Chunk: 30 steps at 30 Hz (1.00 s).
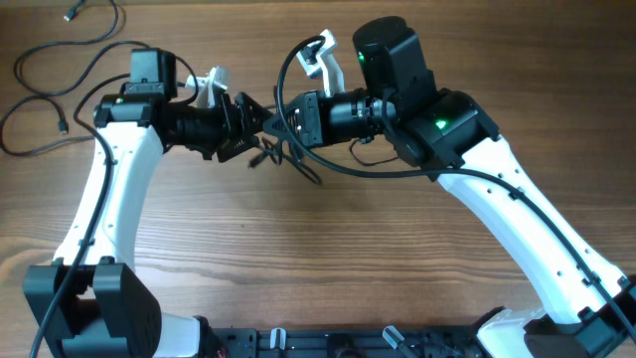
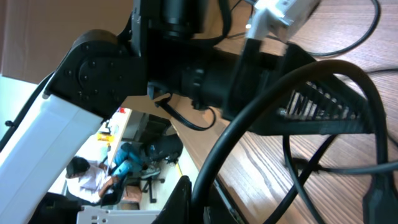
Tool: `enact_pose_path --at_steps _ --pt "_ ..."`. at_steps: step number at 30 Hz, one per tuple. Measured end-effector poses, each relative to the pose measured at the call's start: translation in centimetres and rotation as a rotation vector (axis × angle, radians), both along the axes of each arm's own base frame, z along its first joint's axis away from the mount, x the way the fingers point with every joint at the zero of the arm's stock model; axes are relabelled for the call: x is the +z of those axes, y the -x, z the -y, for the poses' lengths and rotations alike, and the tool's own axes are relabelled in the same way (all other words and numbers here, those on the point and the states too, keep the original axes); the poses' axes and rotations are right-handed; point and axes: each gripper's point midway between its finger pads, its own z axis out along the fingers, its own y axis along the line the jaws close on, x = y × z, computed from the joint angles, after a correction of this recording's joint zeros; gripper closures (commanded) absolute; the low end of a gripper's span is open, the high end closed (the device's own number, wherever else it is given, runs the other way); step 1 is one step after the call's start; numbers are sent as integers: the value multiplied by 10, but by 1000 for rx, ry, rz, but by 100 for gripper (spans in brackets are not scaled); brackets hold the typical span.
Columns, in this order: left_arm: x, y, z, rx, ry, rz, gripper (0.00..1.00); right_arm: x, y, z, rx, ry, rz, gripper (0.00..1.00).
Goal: Untangle cables
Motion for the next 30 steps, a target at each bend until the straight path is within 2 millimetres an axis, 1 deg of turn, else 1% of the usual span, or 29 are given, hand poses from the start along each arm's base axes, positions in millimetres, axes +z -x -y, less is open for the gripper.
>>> enact_pose_path --at_steps 1,3,4,5,6,8,9,11,12,14,15,16,17,19,20,21,22,24,25,27,30 --pt "-9 1 -4 29 -61 -35 56 0 2 0 8 -4 -4 96" --pt "-24 5 -16 81 -165 -93 59 0 2 0 9 -3 -6 96" --pt "-34 8 -28 121 -239 -137 63 0 2 0 7 -1 -7 96" --pt "-44 12 -41 163 -324 -175 75 -2 0 1 -4 8 -7 96" --pt "-47 13 -48 181 -365 -188 82 -4 -2 2 -19 21 -5 96" --pt "-54 19 -59 210 -432 -224 84 -7 -7 4 -48 41 6 96" --pt "-56 20 -64 220 -462 -230 82 -7 -9 6 -64 50 17 96" --pt "-59 20 -72 240 -507 -235 59 -1 -12 11 -99 56 48 96" --pt "-60 20 -75 258 -525 -241 55 5 -13 16 -125 58 74 96" --pt "-61 20 -78 274 -538 -249 55 22 -11 25 -172 52 125 96" --pt "-60 20 -76 269 -527 -245 49 33 -12 34 -226 48 145 96" --pt "-56 17 -65 233 -465 -220 40 38 -15 40 -273 48 148 96" --pt "-51 14 -55 179 -414 -181 29 39 -19 45 -330 55 129 96" --pt "-32 9 -25 39 -240 -67 5 32 -32 56 -471 70 35 96" --pt "-25 10 -15 -10 -183 -29 0 33 -38 57 -520 50 0 95" --pt "-19 10 -9 -48 -143 3 0 49 -46 53 -553 -27 -8 96" --pt "-17 11 -6 -68 -129 23 0 68 -51 47 -546 -107 33 96" --pt "-19 13 -7 -81 -142 22 0 112 -51 37 -495 -262 132 95" --pt "-22 15 -10 -84 -161 15 0 129 -48 37 -477 -312 170 95" --pt "-25 17 -13 -85 -185 7 0 150 -40 43 -472 -360 213 96" --pt "-26 16 -15 -85 -200 11 0 174 -29 57 -489 -391 278 96"
